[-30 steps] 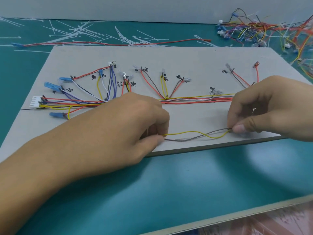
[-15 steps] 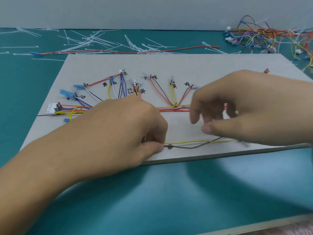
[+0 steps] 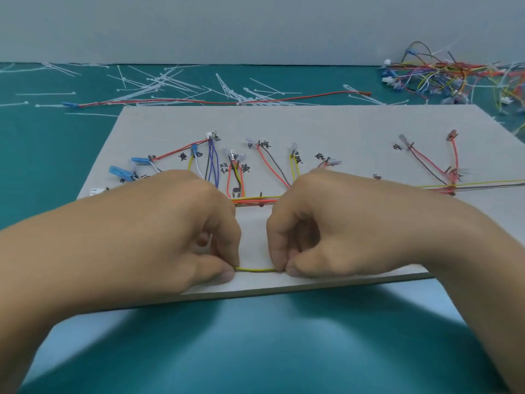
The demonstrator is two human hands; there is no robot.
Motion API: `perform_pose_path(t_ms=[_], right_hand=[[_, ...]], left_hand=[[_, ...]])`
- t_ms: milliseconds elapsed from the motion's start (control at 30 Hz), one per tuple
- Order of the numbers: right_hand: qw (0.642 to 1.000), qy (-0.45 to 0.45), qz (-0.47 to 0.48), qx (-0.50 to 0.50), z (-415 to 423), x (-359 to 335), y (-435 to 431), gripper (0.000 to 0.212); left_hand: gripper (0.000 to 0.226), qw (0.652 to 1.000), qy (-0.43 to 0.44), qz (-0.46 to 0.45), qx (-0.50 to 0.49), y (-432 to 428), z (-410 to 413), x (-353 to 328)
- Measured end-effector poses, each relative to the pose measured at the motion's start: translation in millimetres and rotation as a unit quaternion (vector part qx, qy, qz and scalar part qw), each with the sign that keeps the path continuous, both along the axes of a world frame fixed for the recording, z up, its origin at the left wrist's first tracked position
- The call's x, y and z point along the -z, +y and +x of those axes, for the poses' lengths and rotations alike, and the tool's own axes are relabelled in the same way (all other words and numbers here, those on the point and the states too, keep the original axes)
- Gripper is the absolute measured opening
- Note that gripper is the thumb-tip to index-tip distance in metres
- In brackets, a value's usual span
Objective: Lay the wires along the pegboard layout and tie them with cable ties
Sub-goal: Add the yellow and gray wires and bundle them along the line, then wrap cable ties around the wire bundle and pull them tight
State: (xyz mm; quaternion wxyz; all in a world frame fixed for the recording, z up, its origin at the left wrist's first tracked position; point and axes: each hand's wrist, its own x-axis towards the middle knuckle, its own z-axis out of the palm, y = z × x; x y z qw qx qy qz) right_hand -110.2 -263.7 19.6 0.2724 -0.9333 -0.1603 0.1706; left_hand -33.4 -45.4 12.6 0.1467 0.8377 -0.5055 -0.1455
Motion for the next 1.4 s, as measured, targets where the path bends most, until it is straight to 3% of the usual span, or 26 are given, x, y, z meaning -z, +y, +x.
perform_pose_path(t_ms=[233, 367, 467, 667, 800, 1100, 1300, 1400], right_hand=[[1.0, -0.002, 0.002, -0.01, -2, 2, 0, 0.012], [0.999, -0.034, -0.004, 0.0, -3, 5, 2, 0.007], [0.998, -0.058, 0.007, 0.015, -1, 9, 4, 0.008], [0.991, -0.074, 0.091, 0.058, 5, 11, 6, 0.012], [0.97, -0.073, 0.174, 0.153, 20, 6, -2, 0.013], [0.939, -0.116, 0.095, 0.311, 146, -3, -22, 0.009], [0.939, -0.173, -0.052, 0.293, 240, 27, -10, 0.026], [0.929, -0.201, -0.071, 0.302, 265, 33, -1, 0.029]], left_hand=[[0.028, 0.999, 0.008, -0.036, -0.013, 1, 5, 1], [0.014, 0.995, -0.027, -0.088, -0.022, -6, 6, 5], [0.007, 0.994, -0.007, -0.11, -0.006, -10, 6, 10], [0.013, 0.983, 0.068, -0.17, 0.0, -10, 6, 15], [0.011, 0.972, 0.081, -0.22, -0.014, -2, 12, 9], [0.011, 0.954, 0.045, -0.276, -0.111, -4, 25, 16], [0.013, 0.941, 0.003, -0.293, -0.172, 2, 43, 23], [0.013, 0.932, -0.012, -0.296, -0.21, 8, 52, 26]])
